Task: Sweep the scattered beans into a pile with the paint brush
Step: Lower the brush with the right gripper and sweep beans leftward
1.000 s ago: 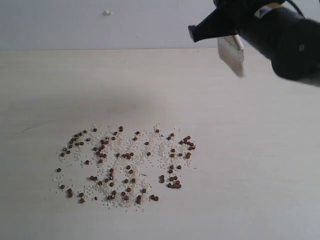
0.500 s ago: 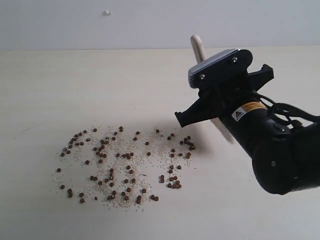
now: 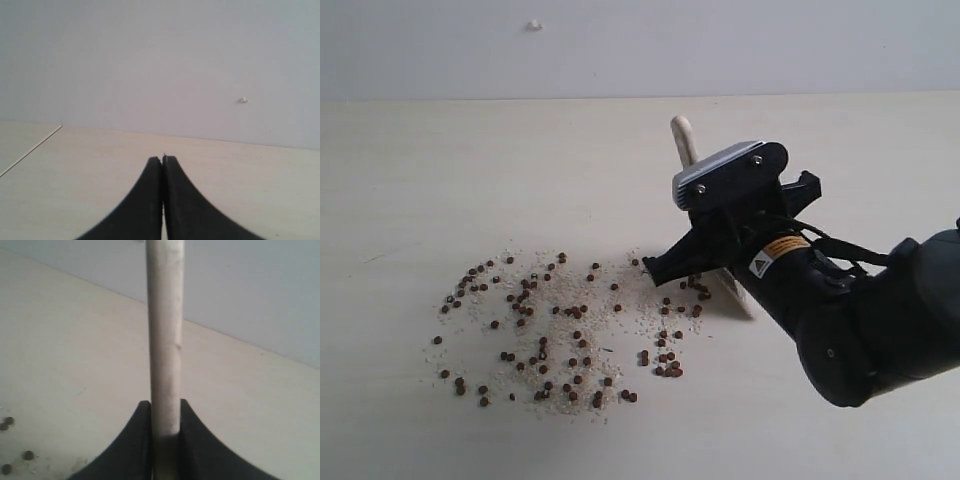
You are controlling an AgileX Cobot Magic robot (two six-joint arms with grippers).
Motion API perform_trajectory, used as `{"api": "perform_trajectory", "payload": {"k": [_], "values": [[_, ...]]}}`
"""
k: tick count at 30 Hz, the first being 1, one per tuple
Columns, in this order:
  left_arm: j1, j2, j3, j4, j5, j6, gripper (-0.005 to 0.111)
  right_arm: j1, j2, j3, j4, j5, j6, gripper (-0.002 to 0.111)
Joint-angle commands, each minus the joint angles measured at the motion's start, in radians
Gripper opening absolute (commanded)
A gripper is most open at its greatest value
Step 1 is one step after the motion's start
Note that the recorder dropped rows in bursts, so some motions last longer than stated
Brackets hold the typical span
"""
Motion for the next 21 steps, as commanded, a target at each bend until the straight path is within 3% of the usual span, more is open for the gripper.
{"api": "perform_trajectory", "payload": {"k": [1, 10, 21], "values": [[0.001, -0.007, -0.001, -0.005, 0.002, 0.001, 0.000, 0.002, 0.003, -0.050, -0.079, 0.137, 0.099, 0.000], [0.001, -0.007, -0.001, -0.005, 0.002, 0.001, 0.000, 0.002, 0.003, -0.151, -0.087, 0.288, 0.212, 0.000], [0.001, -0.007, -0.001, -0.005, 0.002, 0.001, 0.000, 0.020, 0.000, -0.232, -0.104, 0.250, 0.347, 0.000]]}}
